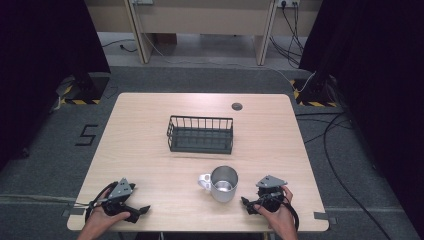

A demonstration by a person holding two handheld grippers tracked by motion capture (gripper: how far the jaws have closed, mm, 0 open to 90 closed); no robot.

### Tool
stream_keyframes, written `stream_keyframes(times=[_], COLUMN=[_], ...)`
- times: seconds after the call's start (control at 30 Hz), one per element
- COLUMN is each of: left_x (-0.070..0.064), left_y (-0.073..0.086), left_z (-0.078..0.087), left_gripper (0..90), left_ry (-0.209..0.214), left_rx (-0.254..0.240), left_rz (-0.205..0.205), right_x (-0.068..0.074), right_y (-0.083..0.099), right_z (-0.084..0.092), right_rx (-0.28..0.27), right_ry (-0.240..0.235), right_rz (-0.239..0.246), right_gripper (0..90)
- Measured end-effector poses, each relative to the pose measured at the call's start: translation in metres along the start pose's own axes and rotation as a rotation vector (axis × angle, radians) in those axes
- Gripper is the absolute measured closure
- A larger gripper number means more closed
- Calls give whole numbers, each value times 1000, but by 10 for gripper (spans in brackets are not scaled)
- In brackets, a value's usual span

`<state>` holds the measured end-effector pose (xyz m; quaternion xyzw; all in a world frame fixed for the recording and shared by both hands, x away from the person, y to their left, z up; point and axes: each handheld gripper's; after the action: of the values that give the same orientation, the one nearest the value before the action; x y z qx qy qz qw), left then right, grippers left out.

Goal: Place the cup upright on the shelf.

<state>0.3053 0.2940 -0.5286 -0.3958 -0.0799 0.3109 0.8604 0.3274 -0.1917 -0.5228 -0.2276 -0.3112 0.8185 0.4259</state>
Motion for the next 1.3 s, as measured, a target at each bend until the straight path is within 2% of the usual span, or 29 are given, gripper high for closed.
stream_keyframes(times=[0.33, 0.4, 0.43, 0.47, 0.7, 0.73, 0.9, 0.93, 1.0, 1.07, 1.23, 1.3], left_x=[0, 0, 0, 0, 0, 0, 0, 0, 0, 0, 0, 0], left_y=[0, 0, 0, 0, 0, 0, 0, 0, 0, 0, 0, 0], left_z=[0, 0, 0, 0, 0, 0, 0, 0, 0, 0, 0, 0], left_gripper=[0, 0, 0, 0, 0, 0, 0, 0, 0, 0, 0, 0], left_ry=[0, 1, 1, 1, 2, 2, 2, 2, 2, 2, 2, 2], left_rx=[0, 2, 2, 2, 2, 2, 2, 2, 2, 2, 2, 2], left_rz=[0, -3, -3, -3, -4, -4, -4, -4, -4, -4, -4, -4], right_x=[3, 5, 5, 5, 11, 14, 18, 22, 23, 27, 34, 37], right_y=[0, 1, 1, 1, -1, -4, -8, -11, -12, -17, -22, -26], right_z=[1, 4, 4, 6, 15, 20, 28, 33, 34, 39, 44, 46], right_rx=[-1, -25, -25, -32, -60, -70, -114, -139, -146, -184, -222, -256], right_ry=[19, 17, 17, 17, 10, 11, -8, -20, -25, -44, -53, -66], right_rz=[-18, -20, -20, -28, -10, 12, 24, 41, 46, 56, 74, 76], right_gripper=[20, 129, 129, 169, 154, 153, 152, 152, 152, 151, 151, 151])
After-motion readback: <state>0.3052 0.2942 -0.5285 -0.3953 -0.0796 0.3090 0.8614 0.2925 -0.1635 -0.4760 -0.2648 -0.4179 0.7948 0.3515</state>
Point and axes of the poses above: each handheld gripper's, and its own axes: z roughly backward along the jaws, y roughly out of its underside, x roughly to its left, and after that the axes turned 8 degrees about y, right-handed
